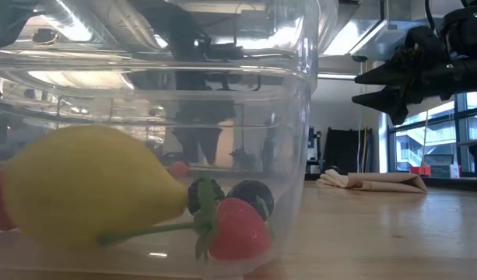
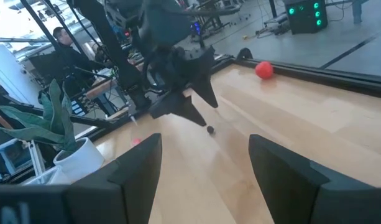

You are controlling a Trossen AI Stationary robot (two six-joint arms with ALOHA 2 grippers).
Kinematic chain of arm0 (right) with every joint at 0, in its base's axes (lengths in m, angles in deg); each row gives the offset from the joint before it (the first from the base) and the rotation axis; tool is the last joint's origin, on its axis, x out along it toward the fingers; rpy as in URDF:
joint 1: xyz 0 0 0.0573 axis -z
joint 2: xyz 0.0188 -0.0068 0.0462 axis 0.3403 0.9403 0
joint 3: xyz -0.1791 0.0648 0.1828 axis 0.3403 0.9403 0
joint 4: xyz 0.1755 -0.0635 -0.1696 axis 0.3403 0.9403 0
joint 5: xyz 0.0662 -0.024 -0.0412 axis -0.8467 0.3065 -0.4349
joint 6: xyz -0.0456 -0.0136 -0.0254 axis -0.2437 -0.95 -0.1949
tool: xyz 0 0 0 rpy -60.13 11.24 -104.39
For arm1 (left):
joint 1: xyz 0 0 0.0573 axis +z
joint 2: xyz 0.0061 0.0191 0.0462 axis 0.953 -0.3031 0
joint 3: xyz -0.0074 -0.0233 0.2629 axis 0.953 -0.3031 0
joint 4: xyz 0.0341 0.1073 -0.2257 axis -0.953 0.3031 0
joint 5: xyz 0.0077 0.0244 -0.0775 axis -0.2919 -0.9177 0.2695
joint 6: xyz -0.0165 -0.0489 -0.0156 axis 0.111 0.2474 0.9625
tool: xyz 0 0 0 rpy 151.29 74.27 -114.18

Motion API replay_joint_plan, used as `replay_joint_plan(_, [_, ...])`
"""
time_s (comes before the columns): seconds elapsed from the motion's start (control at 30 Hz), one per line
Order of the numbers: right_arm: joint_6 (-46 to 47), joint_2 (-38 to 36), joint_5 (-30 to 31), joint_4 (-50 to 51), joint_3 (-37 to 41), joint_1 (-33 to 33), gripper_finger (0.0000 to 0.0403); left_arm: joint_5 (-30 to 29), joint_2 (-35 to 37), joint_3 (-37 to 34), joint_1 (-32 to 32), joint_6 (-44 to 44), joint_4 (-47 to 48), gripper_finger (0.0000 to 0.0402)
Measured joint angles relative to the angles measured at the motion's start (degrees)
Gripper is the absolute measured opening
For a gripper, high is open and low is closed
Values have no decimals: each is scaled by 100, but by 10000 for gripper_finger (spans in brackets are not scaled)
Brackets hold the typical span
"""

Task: Pick and placing Produce into tupperware
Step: Put the blueberry into the transparent bin

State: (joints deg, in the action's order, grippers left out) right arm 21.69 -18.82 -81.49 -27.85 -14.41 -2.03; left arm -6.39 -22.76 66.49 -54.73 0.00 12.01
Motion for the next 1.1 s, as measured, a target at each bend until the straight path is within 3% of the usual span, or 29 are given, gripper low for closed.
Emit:
replay_joint_plan(0.53, [-6, 0, -1, -25, 0, 0, 243, 251, 1, -22, 9, 151, -48, 272])
replay_joint_plan(1.1, [-5, 0, -15, 25, 0, 13, 243, 597, -566, -20, 109, 157, -177, 272])
